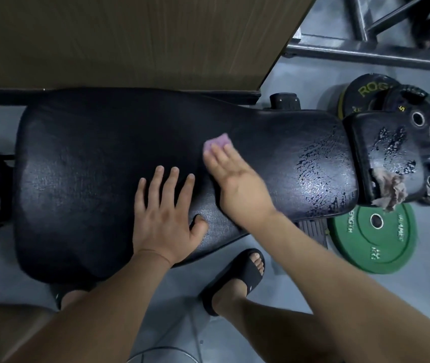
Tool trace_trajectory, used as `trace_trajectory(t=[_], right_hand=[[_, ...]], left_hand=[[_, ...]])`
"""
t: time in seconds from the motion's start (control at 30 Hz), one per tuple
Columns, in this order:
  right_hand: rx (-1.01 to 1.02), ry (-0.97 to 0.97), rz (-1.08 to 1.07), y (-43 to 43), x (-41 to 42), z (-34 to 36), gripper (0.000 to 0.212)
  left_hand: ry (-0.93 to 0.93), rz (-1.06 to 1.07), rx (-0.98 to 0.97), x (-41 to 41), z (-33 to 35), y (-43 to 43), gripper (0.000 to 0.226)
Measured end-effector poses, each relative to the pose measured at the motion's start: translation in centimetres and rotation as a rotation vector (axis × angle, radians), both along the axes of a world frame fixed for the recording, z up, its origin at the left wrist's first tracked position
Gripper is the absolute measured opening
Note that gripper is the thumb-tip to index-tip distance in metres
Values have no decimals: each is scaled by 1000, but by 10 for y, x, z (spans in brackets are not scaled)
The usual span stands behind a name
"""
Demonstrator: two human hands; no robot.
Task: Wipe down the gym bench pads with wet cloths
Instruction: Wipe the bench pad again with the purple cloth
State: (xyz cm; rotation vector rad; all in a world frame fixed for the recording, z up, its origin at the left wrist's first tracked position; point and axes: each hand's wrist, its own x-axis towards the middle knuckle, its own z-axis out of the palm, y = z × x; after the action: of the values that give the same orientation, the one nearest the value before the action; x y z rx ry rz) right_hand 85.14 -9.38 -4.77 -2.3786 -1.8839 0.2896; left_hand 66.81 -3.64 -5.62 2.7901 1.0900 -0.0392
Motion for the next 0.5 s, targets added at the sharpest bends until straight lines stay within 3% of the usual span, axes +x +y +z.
trace_trajectory(t=[0.1, 0.27, 0.33, 0.4, 0.5], right_hand=[[-15, 28, 18, -10, 22, 5, 78], [-115, -12, -463, 0, 105, 16, 84], [-127, -24, -546, 9, 100, 20, 79], [-105, -24, -467, 25, 70, 21, 76], [-75, -28, -167, 38, 21, 11, 77]], left_hand=[[-1, 0, 4, 1, 0, -1, 81], [9, 10, 6, 1, 0, -2, 80], [1, 17, 11, 2, -1, -2, 79], [-11, 21, 15, 2, -1, -2, 79], [-21, 24, 25, 1, -2, -3, 78]])
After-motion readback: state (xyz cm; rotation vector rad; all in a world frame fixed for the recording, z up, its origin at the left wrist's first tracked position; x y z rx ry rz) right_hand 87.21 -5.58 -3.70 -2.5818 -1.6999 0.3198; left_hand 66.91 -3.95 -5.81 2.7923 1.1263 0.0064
